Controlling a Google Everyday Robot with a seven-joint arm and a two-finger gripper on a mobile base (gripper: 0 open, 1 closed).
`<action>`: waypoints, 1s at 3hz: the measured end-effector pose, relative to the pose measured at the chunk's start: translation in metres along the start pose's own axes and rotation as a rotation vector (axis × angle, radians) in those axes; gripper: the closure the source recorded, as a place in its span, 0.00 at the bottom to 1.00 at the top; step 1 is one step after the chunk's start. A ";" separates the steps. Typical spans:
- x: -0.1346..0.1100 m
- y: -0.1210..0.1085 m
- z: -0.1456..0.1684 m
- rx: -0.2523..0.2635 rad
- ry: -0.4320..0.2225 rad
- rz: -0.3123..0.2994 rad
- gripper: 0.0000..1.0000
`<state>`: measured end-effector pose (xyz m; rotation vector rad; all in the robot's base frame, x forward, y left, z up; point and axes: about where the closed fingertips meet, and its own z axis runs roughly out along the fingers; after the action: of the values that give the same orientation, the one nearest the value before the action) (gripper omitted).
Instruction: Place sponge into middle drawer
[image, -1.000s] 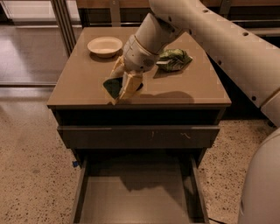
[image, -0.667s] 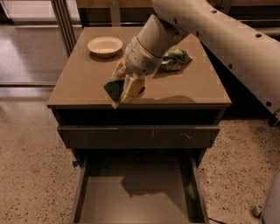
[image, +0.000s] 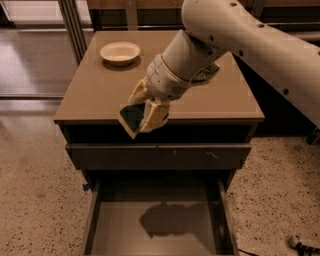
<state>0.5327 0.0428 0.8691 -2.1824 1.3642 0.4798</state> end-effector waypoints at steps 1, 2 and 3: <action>-0.008 0.013 0.003 -0.003 0.007 -0.007 1.00; -0.025 0.038 0.002 0.011 -0.002 -0.017 1.00; -0.038 0.069 0.005 0.014 -0.008 -0.026 1.00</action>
Offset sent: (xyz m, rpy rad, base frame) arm -0.0843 0.0031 0.0066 0.0236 -0.0279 0.0029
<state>0.4540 0.0483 0.8694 -2.1818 1.3300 0.4673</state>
